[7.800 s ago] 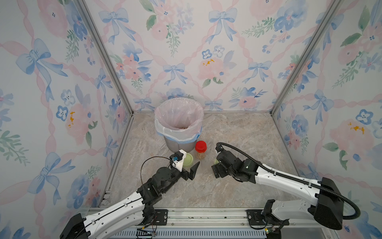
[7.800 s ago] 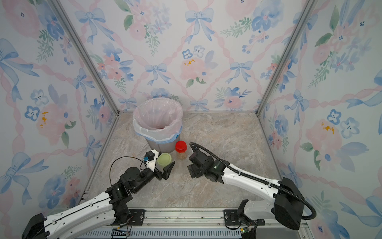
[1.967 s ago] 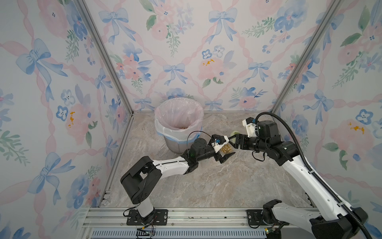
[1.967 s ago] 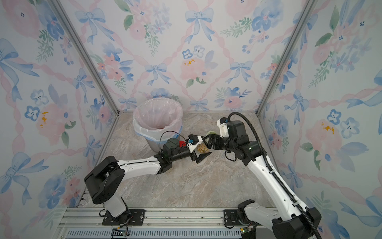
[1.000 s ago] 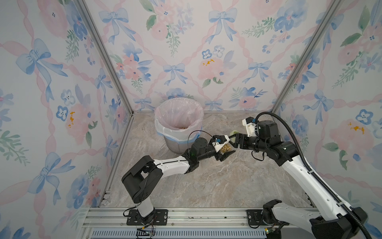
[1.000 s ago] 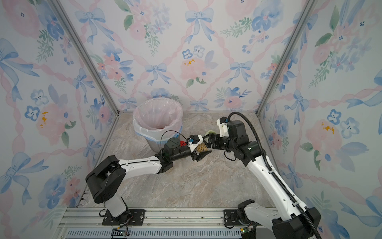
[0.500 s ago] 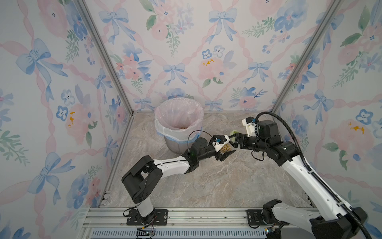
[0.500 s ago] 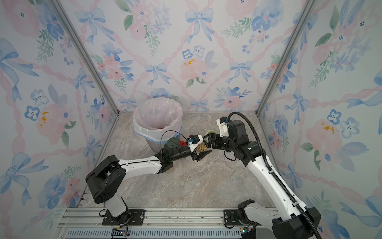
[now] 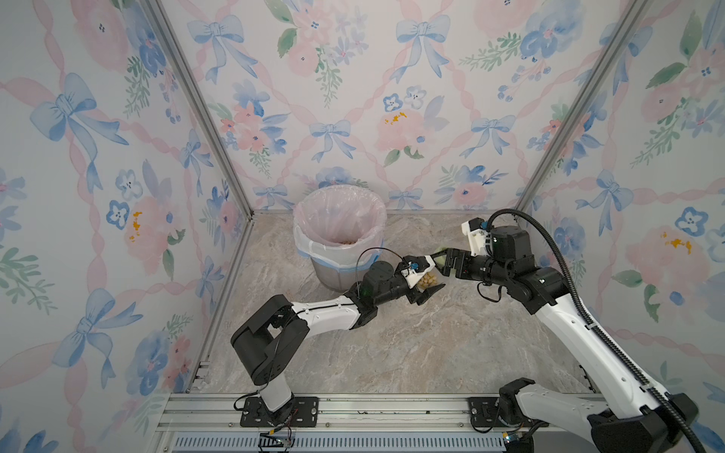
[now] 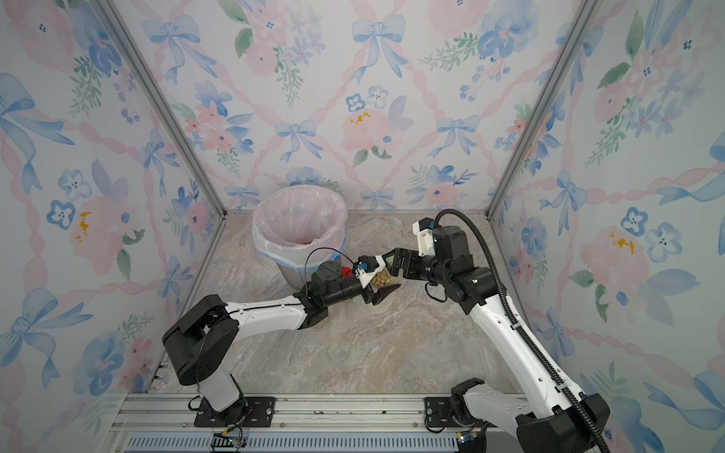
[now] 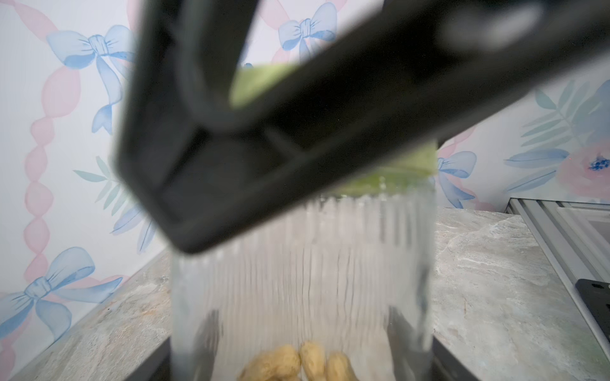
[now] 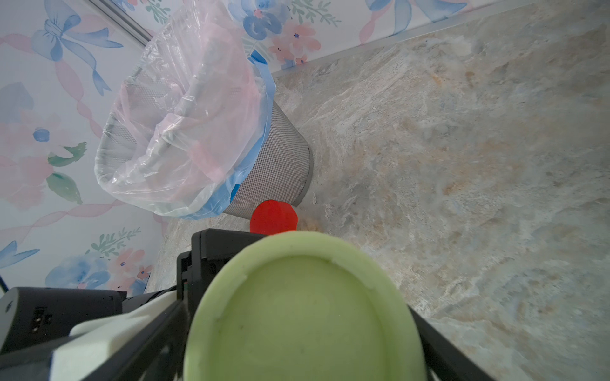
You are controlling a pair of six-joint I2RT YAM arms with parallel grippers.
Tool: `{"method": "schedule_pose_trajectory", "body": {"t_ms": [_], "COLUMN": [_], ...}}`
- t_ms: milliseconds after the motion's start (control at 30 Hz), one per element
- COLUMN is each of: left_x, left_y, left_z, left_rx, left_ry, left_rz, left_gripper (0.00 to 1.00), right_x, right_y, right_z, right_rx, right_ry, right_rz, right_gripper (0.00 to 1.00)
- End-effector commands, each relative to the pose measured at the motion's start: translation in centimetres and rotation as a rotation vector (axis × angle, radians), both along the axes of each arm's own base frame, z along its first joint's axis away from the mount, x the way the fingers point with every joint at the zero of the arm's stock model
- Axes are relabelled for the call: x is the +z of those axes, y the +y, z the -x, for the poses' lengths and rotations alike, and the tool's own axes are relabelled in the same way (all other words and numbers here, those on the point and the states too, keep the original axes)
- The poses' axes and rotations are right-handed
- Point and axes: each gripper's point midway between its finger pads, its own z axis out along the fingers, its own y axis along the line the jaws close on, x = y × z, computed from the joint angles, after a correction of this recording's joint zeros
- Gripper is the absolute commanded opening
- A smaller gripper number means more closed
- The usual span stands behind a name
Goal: Empty moldy peanuts from jars
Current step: Pick up the jar from the center of the board.
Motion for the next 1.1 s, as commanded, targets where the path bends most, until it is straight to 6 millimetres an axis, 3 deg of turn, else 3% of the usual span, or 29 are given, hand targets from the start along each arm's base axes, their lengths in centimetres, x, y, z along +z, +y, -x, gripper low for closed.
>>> {"method": "schedule_pose_trajectory", "body": {"t_ms": [0, 233, 567, 733, 933, 1067], "left_x": [1.4, 1.9, 2.9, 3.6, 4.2, 4.5], "left_y": [0.7, 1.2, 2.4, 2.6, 3.5, 4.2], "left_z": [0.5, 0.9, 1.3, 1.5, 1.4, 1.2], "left_rx": [0.012, 0.025, 0.067, 0.076, 0.121, 0.16], "left_ry": [-0.043, -0.063, -0.106, -0.121, -0.158, -0.18], "left_rz": [0.015, 0.017, 0.015, 0.023, 0.015, 0.013], "left_gripper": [0.41, 0.41, 0.39, 0.38, 0.37, 0.36], "right_x": [3.1, 3.2, 5.0, 5.1, 5.0, 5.1], "right_y": [0.1, 0.0, -0.7, -2.0, -4.2, -3.1], "right_z": [-1.1, -2.0, -2.9, -3.0, -0.8, 0.9], "right_rx": [-0.007, -0.028, -0.052, -0.089, -0.075, 0.027], "right_ry": [-0.096, -0.101, -0.144, -0.107, 0.092, 0.237], "right_rz": [-0.025, -0.015, 0.01, 0.026, 0.003, -0.15], "right_gripper": [0.97, 0.97, 0.97, 0.97, 0.98, 0.98]}}
